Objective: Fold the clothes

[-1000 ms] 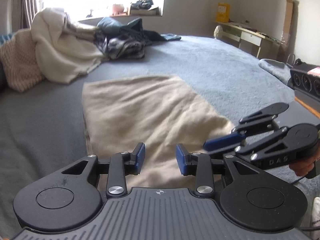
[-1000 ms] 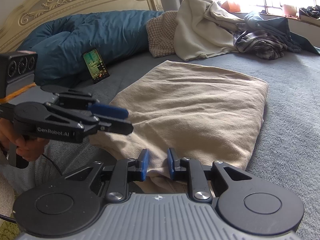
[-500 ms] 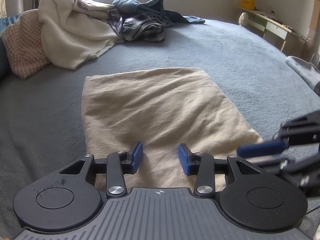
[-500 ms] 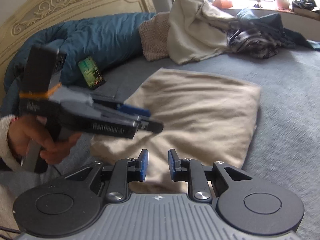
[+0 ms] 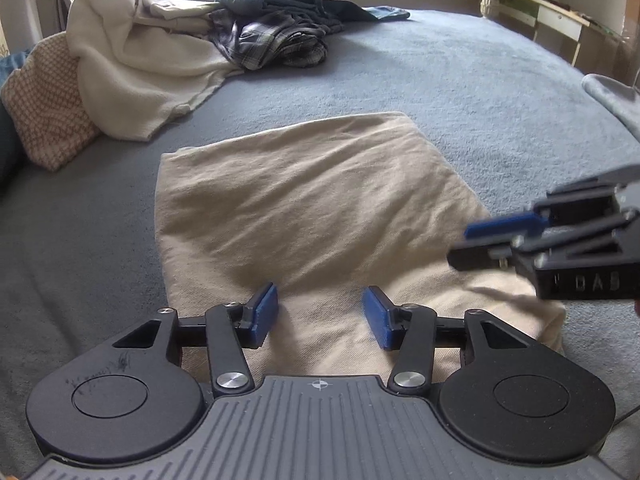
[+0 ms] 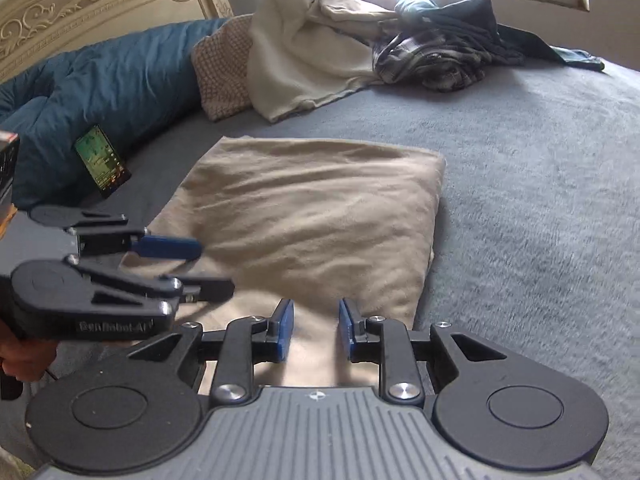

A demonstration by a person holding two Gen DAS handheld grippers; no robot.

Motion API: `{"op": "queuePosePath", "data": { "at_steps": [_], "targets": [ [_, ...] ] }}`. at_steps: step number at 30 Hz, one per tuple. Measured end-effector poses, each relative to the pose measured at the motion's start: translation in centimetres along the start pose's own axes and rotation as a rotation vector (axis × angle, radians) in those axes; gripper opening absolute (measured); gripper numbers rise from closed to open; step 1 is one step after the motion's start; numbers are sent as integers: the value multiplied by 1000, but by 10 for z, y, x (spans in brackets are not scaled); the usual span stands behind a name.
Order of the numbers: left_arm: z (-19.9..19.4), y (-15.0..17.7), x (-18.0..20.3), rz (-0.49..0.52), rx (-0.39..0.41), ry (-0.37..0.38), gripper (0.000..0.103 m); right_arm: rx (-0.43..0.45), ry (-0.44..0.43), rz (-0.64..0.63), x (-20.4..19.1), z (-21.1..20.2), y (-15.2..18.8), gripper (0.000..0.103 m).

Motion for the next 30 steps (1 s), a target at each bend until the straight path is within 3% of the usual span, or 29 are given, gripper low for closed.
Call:
{"op": "queuePosePath", "data": {
  "at_steps": [6,30],
  "targets": [
    [0,-2,0,-5,-18,-7,50,11,22,44,11,10,-20,27],
    [1,-6,6,25,-59,-62,59,-28,-33,162,30,22,-15,28]
  ]
}}
Point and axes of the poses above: each gripper's, at about its wrist camera, not at the fingertips, and z roughly the way its jaws point, x to its right, y to its underside, the point moved 1 cm from there along z, roughly the way its jaws point, and after that the axes turned 4 degrees about -z, right-handed, at the moved point
